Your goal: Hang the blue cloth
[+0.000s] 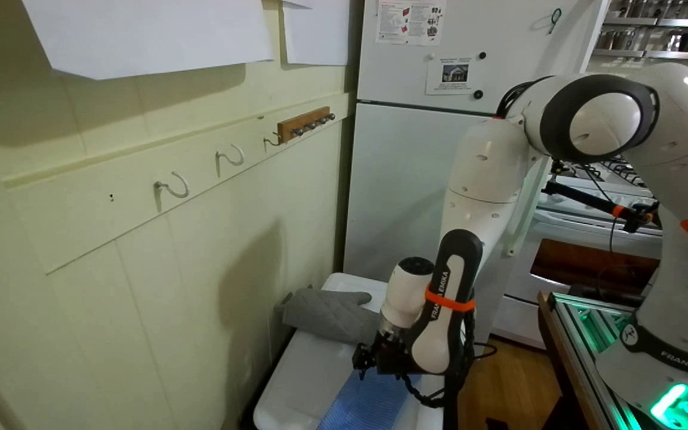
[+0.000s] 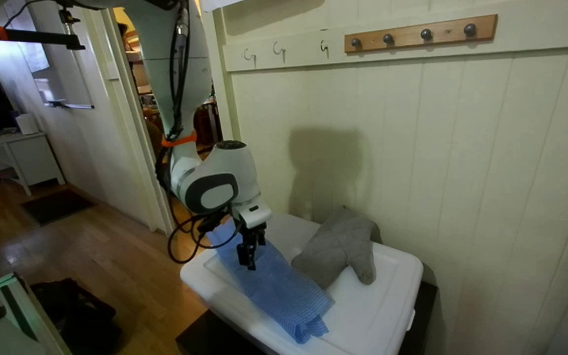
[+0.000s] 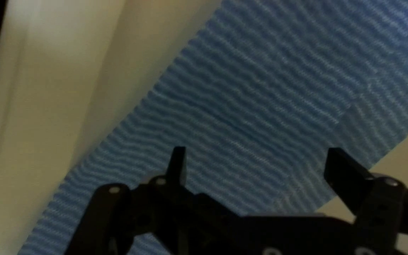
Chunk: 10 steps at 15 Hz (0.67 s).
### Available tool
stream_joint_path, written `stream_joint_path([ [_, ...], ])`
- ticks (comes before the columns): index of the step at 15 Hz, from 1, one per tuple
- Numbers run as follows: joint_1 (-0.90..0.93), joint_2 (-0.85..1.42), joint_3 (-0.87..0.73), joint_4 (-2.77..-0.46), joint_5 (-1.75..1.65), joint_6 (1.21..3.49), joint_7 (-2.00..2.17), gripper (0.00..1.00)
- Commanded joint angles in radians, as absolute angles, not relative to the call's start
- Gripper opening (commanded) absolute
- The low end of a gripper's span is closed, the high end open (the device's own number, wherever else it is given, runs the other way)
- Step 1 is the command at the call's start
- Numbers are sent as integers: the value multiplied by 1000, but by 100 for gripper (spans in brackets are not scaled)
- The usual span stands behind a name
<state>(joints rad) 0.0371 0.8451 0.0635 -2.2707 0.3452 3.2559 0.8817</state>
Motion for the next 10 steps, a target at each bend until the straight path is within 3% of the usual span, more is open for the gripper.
stream_joint_path([
  [1,-1,923,94,-2207,375,3291,850,100],
  [5,-16,972,96,-2162,375,3281,840,100],
  [6,-12,981,91,-2153,377,3275,840,75],
  [7,-12,986,89,-2148,377,3274,838,73],
  [10,-17,984,92,-2145,376,3271,829,49],
])
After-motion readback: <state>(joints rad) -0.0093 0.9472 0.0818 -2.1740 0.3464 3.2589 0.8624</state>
